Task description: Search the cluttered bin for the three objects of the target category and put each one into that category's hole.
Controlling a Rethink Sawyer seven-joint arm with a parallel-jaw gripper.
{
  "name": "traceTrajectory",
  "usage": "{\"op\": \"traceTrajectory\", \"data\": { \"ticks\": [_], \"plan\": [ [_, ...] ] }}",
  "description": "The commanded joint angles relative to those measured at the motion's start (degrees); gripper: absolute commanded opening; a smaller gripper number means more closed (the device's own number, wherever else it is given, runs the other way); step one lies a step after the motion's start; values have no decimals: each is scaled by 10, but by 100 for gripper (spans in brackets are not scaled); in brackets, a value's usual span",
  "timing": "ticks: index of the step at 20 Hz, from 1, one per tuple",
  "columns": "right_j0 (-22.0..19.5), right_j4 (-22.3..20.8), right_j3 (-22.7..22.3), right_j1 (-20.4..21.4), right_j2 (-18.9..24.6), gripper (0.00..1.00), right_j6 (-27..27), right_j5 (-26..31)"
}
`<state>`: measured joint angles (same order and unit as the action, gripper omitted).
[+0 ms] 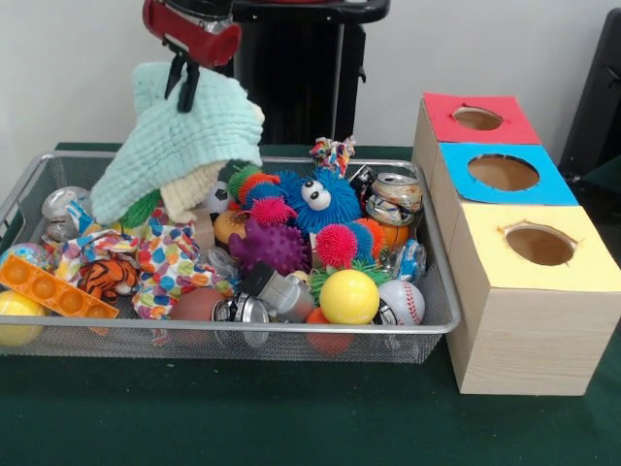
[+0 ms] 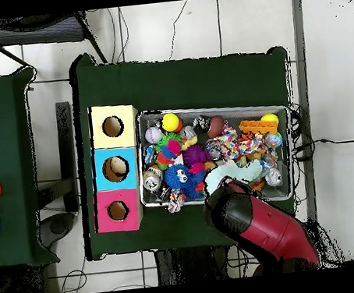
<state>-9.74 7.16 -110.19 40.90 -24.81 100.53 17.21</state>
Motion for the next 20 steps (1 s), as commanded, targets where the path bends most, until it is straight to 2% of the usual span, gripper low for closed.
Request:
{"op": "traceTrajectory", "data": {
  "ticks": [1, 7, 11, 20],
  "plan": [
    [-21, -43, 68, -42, 42, 0, 37, -44],
    [-55, -59, 116, -63, 57, 0, 19, -34],
    [-64, -67, 131, -67, 63, 0, 21, -28],
    [-73, -73, 101, -62, 89, 0, 37, -51]
  ]
}}
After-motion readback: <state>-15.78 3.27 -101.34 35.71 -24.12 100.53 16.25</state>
